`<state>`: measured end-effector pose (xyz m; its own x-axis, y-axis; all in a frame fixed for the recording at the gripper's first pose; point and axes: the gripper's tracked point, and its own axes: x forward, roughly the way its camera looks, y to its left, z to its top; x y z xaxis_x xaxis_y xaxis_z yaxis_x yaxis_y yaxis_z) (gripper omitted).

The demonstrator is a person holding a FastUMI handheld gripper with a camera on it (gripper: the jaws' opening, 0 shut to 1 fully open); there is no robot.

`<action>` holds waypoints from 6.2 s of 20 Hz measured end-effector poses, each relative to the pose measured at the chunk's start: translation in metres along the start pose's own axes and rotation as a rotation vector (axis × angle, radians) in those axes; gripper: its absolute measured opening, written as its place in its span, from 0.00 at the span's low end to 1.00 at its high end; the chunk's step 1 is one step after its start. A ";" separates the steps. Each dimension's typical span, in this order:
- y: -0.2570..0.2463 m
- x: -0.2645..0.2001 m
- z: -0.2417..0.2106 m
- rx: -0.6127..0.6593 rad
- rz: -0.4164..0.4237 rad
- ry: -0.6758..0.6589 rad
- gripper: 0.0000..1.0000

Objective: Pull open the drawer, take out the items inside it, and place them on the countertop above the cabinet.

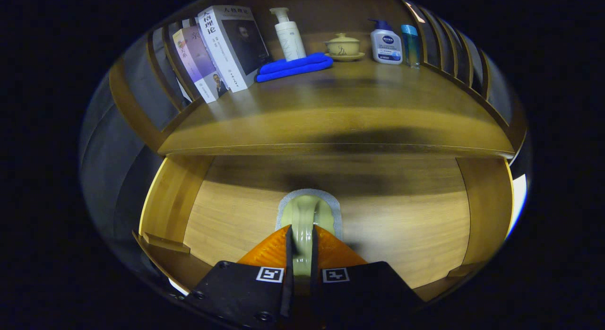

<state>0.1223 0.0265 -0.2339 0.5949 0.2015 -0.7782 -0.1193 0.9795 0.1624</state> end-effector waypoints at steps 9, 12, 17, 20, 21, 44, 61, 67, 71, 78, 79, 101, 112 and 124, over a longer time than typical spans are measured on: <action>0.012 -0.053 0.012 -0.026 0.082 -0.080 0.16; 0.018 -0.075 0.020 -0.010 0.112 -0.117 0.15; 0.024 -0.105 0.047 0.004 0.143 -0.196 0.15; 0.022 -0.108 0.072 0.000 0.128 -0.242 0.15; 0.020 -0.106 0.080 -0.006 0.117 -0.254 0.15; -0.036 -0.019 0.218 0.130 -0.113 -0.301 0.15; -0.004 -0.072 0.221 -0.060 -0.140 -0.545 0.81; 0.033 -0.155 0.174 -0.162 -0.155 -0.801 0.98; 0.035 -0.191 0.134 -0.154 -0.188 -0.918 0.98; 0.017 -0.194 0.041 -0.051 -0.236 -0.943 0.98; 0.015 -0.189 0.031 -0.050 -0.243 -0.921 0.98; 0.022 -0.103 -0.093 -0.180 -0.240 -0.725 0.99; 0.012 -0.087 -0.094 -0.161 -0.283 -0.706 0.98; 0.008 -0.066 -0.081 -0.145 -0.273 -0.655 1.00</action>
<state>0.0175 0.0218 -0.2307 0.9672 -0.0494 -0.2490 0.0243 0.9944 -0.1032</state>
